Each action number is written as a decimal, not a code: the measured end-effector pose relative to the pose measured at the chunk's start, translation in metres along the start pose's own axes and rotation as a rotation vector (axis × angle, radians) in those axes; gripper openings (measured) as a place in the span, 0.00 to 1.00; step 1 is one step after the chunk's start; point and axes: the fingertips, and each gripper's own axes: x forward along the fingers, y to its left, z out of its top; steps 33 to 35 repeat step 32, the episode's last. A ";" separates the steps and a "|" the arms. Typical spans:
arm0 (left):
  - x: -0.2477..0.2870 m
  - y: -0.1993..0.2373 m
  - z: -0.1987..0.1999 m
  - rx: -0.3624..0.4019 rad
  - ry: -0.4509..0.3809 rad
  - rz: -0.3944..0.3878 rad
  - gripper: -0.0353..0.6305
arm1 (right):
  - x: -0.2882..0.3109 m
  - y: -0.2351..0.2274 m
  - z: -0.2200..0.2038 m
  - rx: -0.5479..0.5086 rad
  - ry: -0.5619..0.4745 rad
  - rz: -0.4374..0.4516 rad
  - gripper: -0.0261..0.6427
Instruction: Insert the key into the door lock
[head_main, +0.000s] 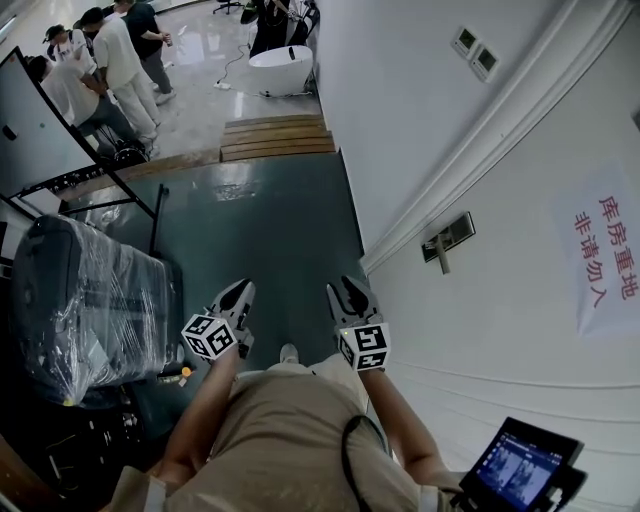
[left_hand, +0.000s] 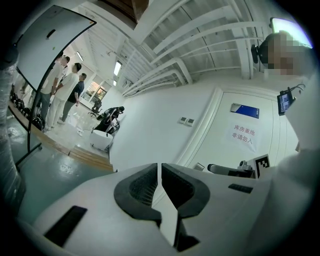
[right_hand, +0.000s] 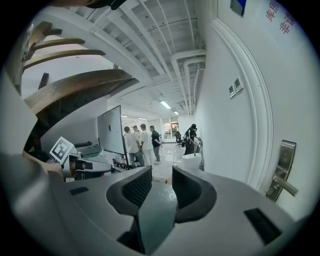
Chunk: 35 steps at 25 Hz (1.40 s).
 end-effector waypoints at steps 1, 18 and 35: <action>-0.001 0.003 -0.001 -0.010 -0.002 0.006 0.08 | -0.001 0.004 0.000 0.003 0.000 0.006 0.24; 0.006 -0.006 -0.017 -0.052 0.040 -0.038 0.08 | -0.006 0.019 -0.005 -0.070 0.027 0.058 0.19; 0.009 -0.002 -0.022 -0.084 0.051 -0.044 0.08 | -0.003 0.017 -0.009 -0.080 0.056 0.059 0.18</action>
